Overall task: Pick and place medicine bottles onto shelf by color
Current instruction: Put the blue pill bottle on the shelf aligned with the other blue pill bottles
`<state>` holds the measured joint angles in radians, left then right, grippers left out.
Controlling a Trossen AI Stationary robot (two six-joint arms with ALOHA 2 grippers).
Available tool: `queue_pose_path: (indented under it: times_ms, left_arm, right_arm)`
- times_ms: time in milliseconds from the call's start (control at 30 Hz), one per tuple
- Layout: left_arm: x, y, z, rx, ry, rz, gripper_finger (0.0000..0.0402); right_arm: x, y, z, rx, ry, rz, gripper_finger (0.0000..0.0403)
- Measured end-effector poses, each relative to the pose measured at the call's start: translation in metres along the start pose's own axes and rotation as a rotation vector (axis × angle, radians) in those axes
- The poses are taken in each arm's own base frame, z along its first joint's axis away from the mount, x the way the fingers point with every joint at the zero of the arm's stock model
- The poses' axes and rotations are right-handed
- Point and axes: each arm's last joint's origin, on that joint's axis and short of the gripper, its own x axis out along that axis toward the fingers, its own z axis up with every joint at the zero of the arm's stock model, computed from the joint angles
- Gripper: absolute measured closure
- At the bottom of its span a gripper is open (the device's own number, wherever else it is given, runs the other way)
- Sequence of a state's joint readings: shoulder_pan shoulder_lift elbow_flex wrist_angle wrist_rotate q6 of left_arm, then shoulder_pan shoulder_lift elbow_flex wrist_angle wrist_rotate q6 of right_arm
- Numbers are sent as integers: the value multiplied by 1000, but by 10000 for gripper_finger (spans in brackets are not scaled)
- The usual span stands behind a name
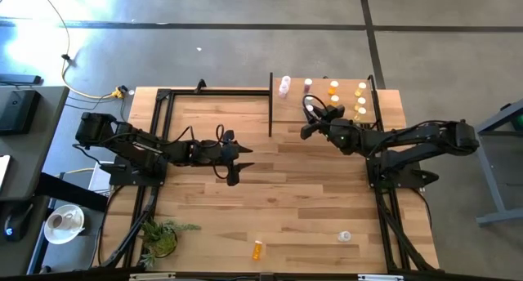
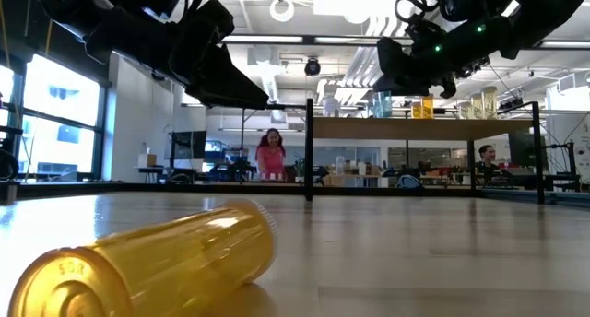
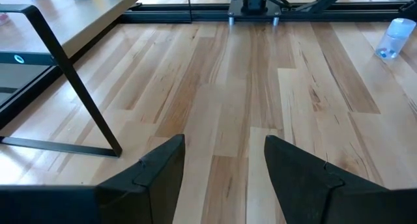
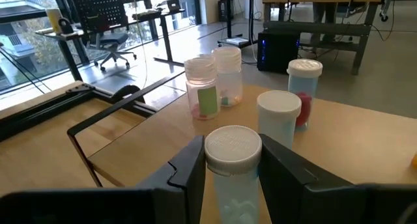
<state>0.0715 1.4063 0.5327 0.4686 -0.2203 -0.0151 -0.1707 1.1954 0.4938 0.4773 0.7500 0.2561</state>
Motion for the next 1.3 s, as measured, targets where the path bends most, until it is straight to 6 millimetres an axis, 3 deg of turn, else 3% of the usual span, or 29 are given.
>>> queue_pose_path:
  times_ms: [1300]
  left_arm:
    - [0, 0, 0, 0, 1, -1, 200]
  right_arm:
    - [0, -1, -2, 11, 16, -29, 289]
